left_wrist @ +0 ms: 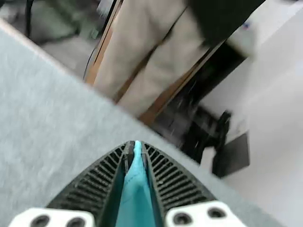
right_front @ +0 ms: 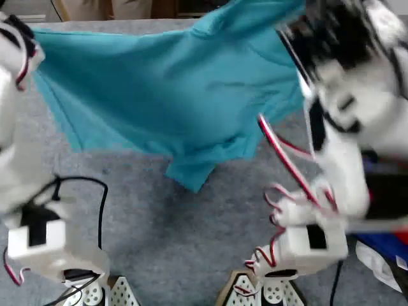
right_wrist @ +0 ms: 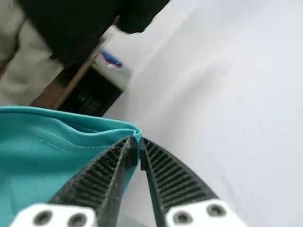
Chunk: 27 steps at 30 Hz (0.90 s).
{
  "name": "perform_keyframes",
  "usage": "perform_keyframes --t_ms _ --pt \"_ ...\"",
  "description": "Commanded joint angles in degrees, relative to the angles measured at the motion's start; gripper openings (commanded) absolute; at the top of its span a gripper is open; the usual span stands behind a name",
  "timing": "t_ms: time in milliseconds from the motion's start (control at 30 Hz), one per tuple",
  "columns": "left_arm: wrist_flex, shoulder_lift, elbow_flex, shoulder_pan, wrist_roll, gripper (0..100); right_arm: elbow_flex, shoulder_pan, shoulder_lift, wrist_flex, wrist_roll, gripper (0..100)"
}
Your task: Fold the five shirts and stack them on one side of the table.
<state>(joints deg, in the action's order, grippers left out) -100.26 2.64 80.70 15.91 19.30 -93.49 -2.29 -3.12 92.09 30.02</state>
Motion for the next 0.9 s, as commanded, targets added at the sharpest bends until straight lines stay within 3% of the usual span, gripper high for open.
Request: perform_keyframes --t_ms 0,233,467,700,867 --pt "-0.62 -7.60 -1.76 -0.44 -3.69 2 -1.89 3.21 6.11 -0.88 0.44 0.5" --pt "-0.62 -22.90 -18.64 0.00 -9.58 2 4.44 8.92 17.10 4.48 -2.55 0.5" --pt "-0.53 -38.37 -25.05 -0.44 -12.22 2 14.55 14.20 29.93 2.81 -2.81 0.5" --pt "-0.53 -42.33 -31.38 -0.18 -13.89 2 28.70 16.75 36.09 -1.67 -2.90 0.5" --pt "-0.53 -42.59 -33.32 0.00 -13.98 2 29.23 16.75 38.73 -3.87 -5.45 0.5"
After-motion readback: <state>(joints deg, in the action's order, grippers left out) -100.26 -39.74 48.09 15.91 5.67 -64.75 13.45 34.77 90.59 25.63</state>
